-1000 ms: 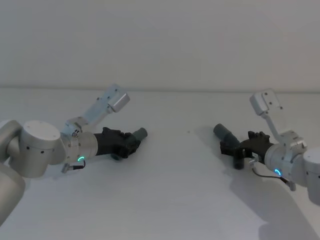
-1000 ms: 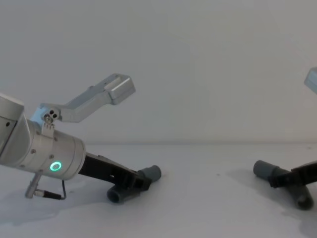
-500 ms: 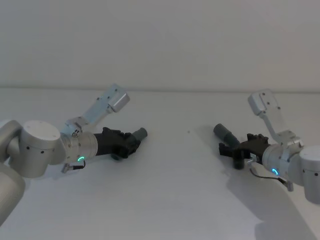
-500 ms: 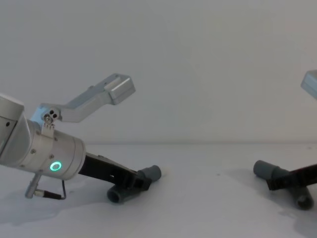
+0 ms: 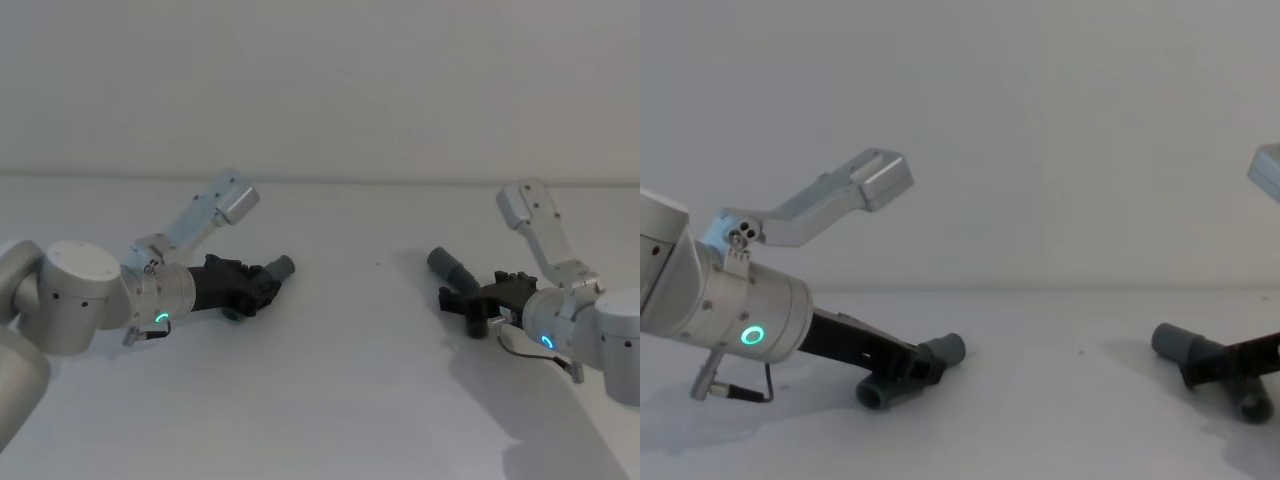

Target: Use both hands to pick up one end of the pipe from the table, align the ends, and insert them.

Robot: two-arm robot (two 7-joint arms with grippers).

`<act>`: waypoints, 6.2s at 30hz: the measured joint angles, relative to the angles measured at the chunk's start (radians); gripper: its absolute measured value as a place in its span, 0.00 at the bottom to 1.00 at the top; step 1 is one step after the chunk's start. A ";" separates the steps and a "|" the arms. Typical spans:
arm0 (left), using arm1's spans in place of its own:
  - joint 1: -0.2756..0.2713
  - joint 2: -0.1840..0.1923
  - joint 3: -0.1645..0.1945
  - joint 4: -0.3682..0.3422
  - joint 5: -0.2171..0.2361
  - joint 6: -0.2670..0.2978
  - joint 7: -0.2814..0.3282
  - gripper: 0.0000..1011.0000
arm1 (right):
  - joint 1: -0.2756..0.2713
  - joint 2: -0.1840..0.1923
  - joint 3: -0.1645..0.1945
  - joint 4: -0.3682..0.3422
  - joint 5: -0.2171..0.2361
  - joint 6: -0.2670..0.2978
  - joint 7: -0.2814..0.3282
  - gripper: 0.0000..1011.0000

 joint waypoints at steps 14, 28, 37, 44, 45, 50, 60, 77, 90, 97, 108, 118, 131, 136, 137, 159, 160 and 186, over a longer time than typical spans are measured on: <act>0.000 0.000 0.000 0.000 0.000 0.000 0.000 0.34 | -0.001 -0.010 0.007 -0.002 -0.002 0.015 -0.007 0.60; 0.000 0.000 0.000 0.000 0.000 0.000 0.000 0.34 | -0.002 -0.013 0.009 -0.004 -0.003 0.019 -0.010 0.20; 0.000 0.000 0.000 0.000 0.000 0.000 0.000 0.34 | -0.002 -0.013 0.010 -0.004 -0.003 0.019 -0.011 0.15; -0.005 0.000 0.008 0.001 0.011 0.000 -0.003 0.34 | -0.005 -0.003 0.011 -0.006 -0.003 -0.004 0.010 0.14; -0.006 0.000 0.010 0.001 0.013 0.000 -0.004 0.34 | -0.005 0.000 0.011 -0.007 -0.003 -0.009 0.014 0.14; -0.015 0.006 0.026 -0.014 0.032 -0.001 -0.017 0.34 | -0.010 0.021 0.014 -0.015 0.002 -0.051 0.051 0.14; -0.021 0.056 0.045 -0.094 0.061 0.010 -0.055 0.34 | -0.014 0.093 0.021 -0.031 0.032 -0.164 0.170 0.13; -0.031 0.150 0.069 -0.188 0.053 -0.022 -0.181 0.34 | -0.017 0.272 -0.001 -0.021 0.073 -0.378 0.448 0.13; -0.079 0.197 0.104 -0.186 0.019 -0.081 -0.339 0.34 | 0.000 0.367 -0.040 0.011 0.096 -0.501 0.640 0.13; -0.119 0.207 0.130 -0.165 0.001 -0.109 -0.432 0.34 | 0.011 0.409 -0.066 0.023 0.111 -0.561 0.743 0.13; -0.167 0.200 0.166 -0.135 -0.018 -0.135 -0.526 0.34 | 0.013 0.454 -0.089 0.010 0.128 -0.601 0.826 0.13; -0.200 0.181 0.195 -0.113 -0.031 -0.150 -0.579 0.34 | -0.001 0.479 -0.093 -0.022 0.152 -0.602 0.851 0.13; -0.223 0.165 0.222 -0.096 -0.046 -0.163 -0.616 0.34 | -0.020 0.497 -0.097 -0.062 0.179 -0.581 0.851 0.13; -0.228 0.162 0.227 -0.093 -0.053 -0.167 -0.622 0.34 | -0.026 0.502 -0.099 -0.074 0.185 -0.572 0.845 0.13; -0.228 0.161 0.228 -0.092 -0.054 -0.167 -0.622 0.34 | -0.027 0.502 -0.100 -0.076 0.185 -0.571 0.844 0.13; -0.243 0.154 0.246 -0.074 -0.082 -0.173 -0.637 0.34 | -0.032 0.504 -0.119 -0.109 0.202 -0.529 0.812 0.13; -0.243 0.154 0.247 -0.074 -0.083 -0.173 -0.637 0.34 | -0.031 0.504 -0.121 -0.109 0.203 -0.527 0.810 0.13; -0.242 0.156 0.260 -0.064 -0.117 -0.174 -0.631 0.34 | -0.001 0.500 -0.148 -0.099 0.210 -0.519 0.792 0.13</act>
